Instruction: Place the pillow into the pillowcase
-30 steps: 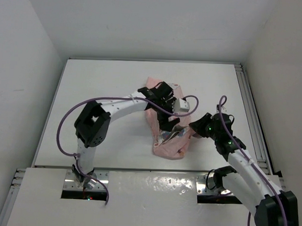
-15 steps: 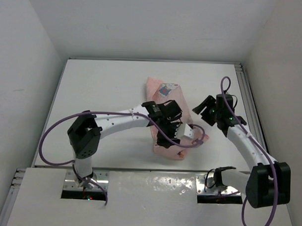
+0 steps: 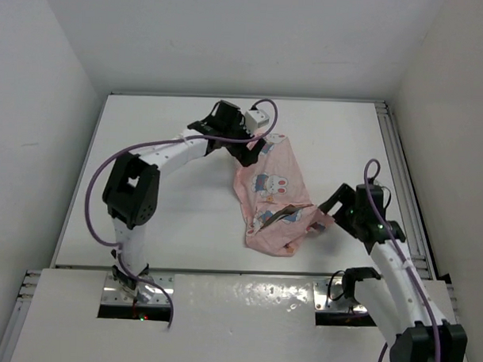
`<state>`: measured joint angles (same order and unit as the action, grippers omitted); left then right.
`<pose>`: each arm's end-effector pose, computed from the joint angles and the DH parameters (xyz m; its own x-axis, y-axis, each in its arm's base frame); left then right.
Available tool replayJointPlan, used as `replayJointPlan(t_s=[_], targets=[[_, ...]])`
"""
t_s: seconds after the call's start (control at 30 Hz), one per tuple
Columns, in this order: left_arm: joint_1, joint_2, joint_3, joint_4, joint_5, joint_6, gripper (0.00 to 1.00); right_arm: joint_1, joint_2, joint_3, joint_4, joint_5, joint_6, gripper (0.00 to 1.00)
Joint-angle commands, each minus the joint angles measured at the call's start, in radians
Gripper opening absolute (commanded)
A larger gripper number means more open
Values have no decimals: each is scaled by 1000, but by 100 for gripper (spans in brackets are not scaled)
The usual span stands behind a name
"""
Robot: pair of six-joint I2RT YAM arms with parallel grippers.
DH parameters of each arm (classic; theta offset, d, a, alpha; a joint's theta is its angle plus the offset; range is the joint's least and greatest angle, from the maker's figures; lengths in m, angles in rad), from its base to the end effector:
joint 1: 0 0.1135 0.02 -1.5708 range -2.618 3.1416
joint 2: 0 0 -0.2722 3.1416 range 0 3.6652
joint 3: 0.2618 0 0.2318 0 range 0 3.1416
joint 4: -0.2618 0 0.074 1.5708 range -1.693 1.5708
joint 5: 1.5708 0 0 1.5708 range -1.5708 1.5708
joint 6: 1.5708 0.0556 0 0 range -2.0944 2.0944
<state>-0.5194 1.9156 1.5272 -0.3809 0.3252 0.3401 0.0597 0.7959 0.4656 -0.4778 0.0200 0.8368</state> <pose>0.3670 -0.2303 0.2523 -0.3459 0.5619 -0.7514 0.8327 0.5529 0.0301 0.1501 0.0079 0.1984 -0.5175 0.7128 -0.4735 0.5051 0.7011 0.5033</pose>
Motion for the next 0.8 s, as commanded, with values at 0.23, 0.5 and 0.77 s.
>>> replayJointPlan(t_s=[0.23,0.5,0.77], targets=[[5,191,31,197,-150,-46,0,-113,109,-171,154,-15,59,52],[113,227,159,226,-291,3,0,-112,253,-241,372,-129,143,31],[174,310,429,94,-109,82,85,25,284,-251,496,-160,171,0]])
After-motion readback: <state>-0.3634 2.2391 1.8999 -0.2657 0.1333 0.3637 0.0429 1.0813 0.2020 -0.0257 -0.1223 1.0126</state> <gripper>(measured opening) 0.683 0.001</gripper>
